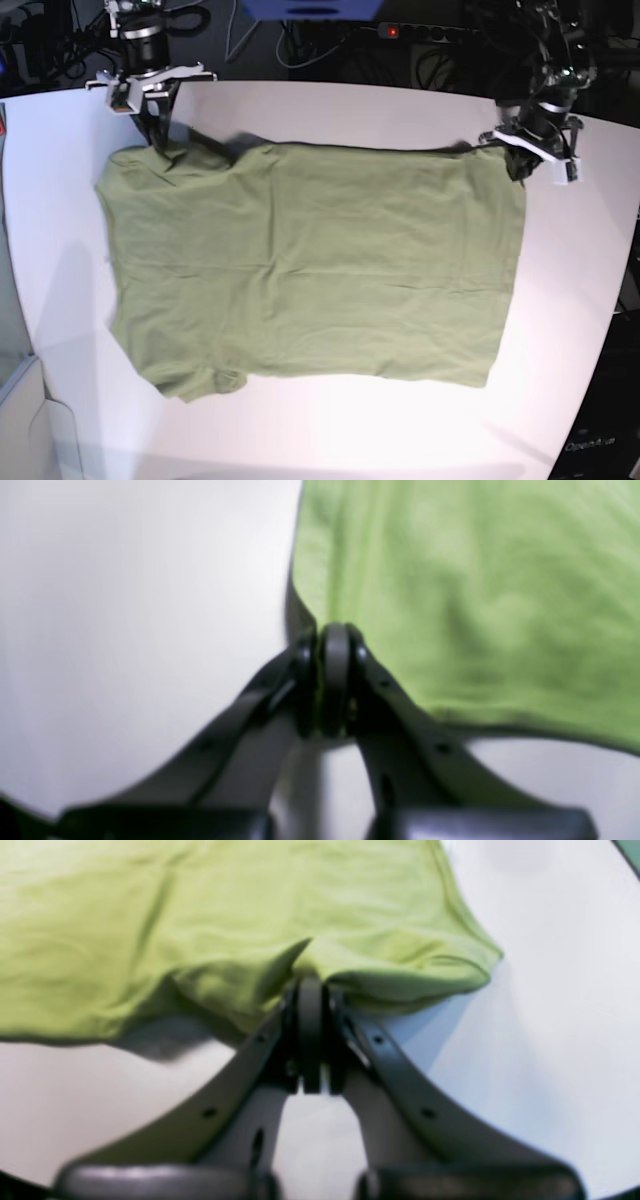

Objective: Fold the T-shirt properly
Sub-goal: 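Lift the shoulder edge and fold it over toward the hem with both grippers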

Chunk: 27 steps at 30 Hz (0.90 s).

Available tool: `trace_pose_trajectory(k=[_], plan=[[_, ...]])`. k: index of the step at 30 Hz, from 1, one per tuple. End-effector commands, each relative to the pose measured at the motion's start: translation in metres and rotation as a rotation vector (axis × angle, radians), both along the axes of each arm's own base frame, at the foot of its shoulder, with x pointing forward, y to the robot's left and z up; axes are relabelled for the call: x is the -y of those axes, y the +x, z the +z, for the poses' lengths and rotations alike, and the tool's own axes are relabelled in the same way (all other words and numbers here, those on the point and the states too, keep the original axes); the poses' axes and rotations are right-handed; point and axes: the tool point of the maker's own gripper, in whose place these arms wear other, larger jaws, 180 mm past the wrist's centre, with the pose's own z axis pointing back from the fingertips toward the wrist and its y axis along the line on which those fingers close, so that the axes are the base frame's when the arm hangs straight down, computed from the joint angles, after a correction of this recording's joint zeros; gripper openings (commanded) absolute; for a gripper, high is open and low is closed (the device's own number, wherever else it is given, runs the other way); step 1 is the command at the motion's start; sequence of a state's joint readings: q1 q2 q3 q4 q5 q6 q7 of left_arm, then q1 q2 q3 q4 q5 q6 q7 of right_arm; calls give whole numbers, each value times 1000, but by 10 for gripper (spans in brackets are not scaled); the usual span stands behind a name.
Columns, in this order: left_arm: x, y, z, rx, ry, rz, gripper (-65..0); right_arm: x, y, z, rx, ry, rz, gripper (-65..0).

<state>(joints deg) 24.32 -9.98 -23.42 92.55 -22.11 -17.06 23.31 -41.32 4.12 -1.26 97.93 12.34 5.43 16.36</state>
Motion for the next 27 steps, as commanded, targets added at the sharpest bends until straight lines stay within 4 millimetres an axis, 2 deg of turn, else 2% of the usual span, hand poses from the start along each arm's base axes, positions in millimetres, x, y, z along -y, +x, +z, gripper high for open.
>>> trace_pose_trajectory(k=[1, 4, 7, 11, 23, 27], plan=[[0, 6, 9, 21, 3, -11, -627, 1, 4, 15, 50, -11, 24, -640], [-8, 5, 9, -9, 6, 4, -627, 0, 8, 19, 67, -13, 30, -640], [-18, 14, 14, -2, 11, 27, -627, 3, 15, 22, 82, -24, 37, -640], [-19, 26, 20, -9, 11, 17, -627, 3, 31, 23, 80, -27, 40, -640], [-14, 66, 38, -2, -5, 1, -627, 5, 100, 36, 73, -45, 49, -640], [-30, 76, 50, -1, -9, 42, -628, 6, 120, 43, 80, -46, 48, -640]])
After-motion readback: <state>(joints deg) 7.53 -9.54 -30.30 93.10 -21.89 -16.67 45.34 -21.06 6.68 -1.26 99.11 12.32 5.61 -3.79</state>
